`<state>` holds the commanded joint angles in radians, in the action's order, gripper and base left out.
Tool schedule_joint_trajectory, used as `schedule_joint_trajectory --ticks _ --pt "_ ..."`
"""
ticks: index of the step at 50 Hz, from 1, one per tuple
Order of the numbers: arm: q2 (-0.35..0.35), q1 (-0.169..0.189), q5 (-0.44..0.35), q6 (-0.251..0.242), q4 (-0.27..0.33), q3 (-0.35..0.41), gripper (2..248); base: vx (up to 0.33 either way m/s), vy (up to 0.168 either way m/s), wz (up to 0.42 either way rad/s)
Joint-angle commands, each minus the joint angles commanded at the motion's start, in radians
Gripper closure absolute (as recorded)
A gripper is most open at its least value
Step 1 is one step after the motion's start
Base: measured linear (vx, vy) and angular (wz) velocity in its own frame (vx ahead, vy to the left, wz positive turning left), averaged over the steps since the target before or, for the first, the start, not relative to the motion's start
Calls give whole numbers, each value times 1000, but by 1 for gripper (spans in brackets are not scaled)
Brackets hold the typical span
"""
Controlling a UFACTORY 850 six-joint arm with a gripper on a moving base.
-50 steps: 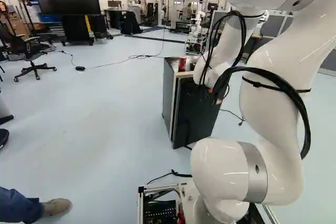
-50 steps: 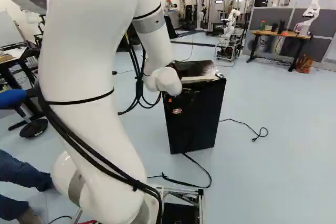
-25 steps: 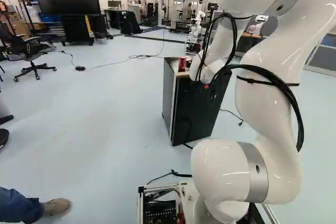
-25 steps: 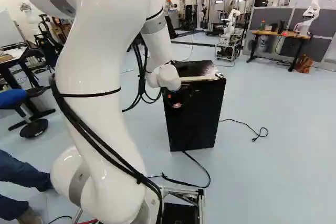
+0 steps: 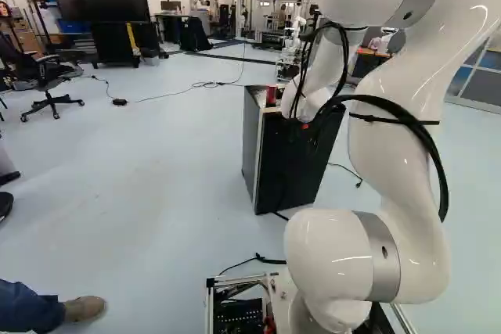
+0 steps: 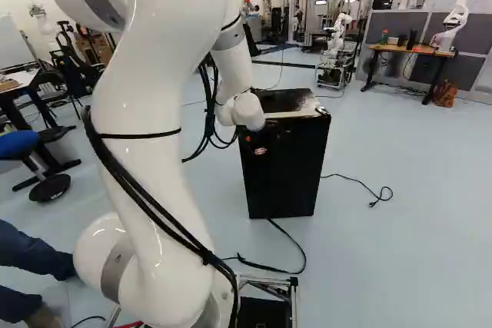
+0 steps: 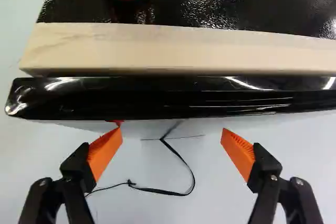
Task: Grab a drink from the fridge
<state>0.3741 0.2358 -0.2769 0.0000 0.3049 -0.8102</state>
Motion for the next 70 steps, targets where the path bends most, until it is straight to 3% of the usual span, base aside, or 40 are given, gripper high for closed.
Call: schedule_joint_trajectory --ticks 30,43,70 --pt "-125 -9 -18 0 0 158 3 0 0 0" --pt "-170 -13 -92 0 0 211 3 0 0 0" --pt "-176 -13 -297 0 0 218 3 0 0 0"
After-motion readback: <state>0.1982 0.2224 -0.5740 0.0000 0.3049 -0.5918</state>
